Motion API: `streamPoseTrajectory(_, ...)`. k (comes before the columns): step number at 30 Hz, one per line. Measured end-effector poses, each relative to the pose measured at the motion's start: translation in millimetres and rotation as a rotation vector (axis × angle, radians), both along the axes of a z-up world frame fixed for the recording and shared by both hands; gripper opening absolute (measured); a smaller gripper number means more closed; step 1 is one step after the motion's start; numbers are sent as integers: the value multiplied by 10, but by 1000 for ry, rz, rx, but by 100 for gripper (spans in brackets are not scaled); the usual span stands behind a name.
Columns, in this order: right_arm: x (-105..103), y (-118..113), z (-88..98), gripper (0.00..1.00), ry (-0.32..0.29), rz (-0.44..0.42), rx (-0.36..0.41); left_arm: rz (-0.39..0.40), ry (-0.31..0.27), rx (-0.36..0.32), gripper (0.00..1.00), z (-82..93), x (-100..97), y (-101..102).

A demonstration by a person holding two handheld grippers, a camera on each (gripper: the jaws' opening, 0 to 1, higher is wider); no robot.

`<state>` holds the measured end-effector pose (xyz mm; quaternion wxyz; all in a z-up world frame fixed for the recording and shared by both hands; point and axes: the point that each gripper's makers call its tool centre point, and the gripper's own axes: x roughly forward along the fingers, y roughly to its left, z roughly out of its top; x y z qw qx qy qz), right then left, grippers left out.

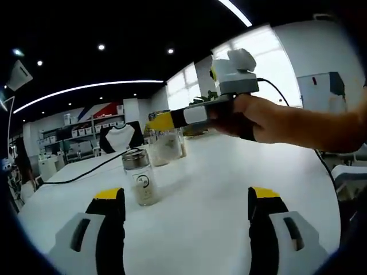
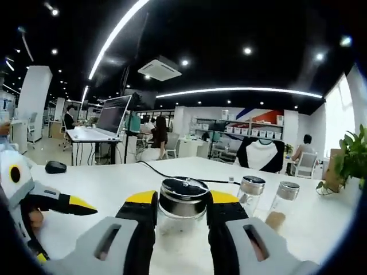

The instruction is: Rotate the seasoning bottle until the label or dispensing opening points toward the visible target arrow and the bottle remains upright within the marked orientation range

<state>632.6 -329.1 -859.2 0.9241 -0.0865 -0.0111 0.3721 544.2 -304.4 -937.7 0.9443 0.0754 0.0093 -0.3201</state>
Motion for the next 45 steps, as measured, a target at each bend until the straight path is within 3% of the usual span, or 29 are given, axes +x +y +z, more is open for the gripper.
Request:
streamPoseTrajectory(10,-381,6,-83,31,18,50,13,-29,-57,2,80,76,-38,-62)
streamPoseTrajectory(17,-671,47,-100,31,35,114,25,-66,-104,-8,61,154,-94,-135)
streamPoseTrajectory(21,-835,98,-161,31,18,125,-10,-87,-86,6,59,125,-101,-212)
streamPoseTrajectory(28,-994,139,-212,31,24,116,-5,-110,-107,45,52,129,-177,-365)
streamPoseTrajectory(31,-1021,137,-235,31,24,114,-16,-80,-120,50,46,146,-151,-335)
streamPoseTrajectory(36,-1061,119,-229,31,32,137,21,-103,-90,-11,39,162,-160,-337)
streamPoseTrajectory(45,-1197,124,-187,31,10,183,54,-122,-82,-23,36,173,-218,-372)
